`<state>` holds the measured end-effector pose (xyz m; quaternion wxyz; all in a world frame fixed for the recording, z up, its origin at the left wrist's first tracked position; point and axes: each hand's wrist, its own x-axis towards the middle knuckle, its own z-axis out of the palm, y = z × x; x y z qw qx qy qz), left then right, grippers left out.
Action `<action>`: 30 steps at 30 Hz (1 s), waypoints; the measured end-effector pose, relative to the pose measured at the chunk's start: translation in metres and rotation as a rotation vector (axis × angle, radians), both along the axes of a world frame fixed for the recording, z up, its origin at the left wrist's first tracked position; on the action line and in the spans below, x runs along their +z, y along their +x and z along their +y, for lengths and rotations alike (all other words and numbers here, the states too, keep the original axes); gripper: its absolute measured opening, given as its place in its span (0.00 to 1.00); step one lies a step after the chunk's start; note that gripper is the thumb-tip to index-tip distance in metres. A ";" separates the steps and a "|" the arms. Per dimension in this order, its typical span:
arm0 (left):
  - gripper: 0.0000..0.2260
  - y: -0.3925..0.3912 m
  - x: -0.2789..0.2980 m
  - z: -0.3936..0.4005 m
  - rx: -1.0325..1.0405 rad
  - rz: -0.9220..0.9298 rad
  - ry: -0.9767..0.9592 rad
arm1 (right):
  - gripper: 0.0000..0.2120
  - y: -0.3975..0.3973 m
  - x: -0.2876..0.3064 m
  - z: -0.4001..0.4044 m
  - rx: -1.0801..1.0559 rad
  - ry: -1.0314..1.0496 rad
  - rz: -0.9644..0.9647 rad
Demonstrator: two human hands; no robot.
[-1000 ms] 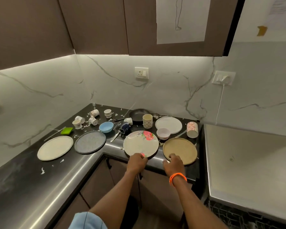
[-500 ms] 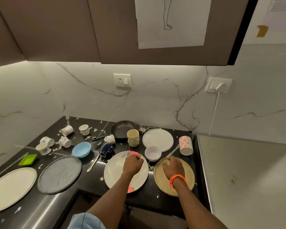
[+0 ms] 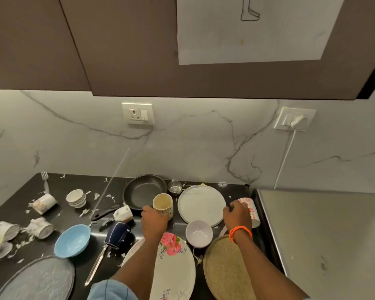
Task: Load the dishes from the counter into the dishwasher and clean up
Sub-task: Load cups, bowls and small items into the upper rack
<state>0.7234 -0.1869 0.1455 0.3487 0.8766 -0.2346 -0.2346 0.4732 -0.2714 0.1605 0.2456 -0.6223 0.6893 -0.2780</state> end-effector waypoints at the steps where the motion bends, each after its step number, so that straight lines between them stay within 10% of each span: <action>1: 0.30 0.006 -0.006 -0.004 0.005 -0.012 0.018 | 0.06 -0.001 -0.001 -0.006 -0.042 -0.010 0.028; 9: 0.43 0.043 -0.029 -0.028 -0.190 -0.023 -0.031 | 0.17 -0.004 -0.008 -0.051 -0.169 0.014 0.220; 30: 0.32 -0.007 0.005 -0.080 -0.301 0.201 -0.425 | 0.38 -0.023 -0.037 -0.062 -0.229 0.242 0.260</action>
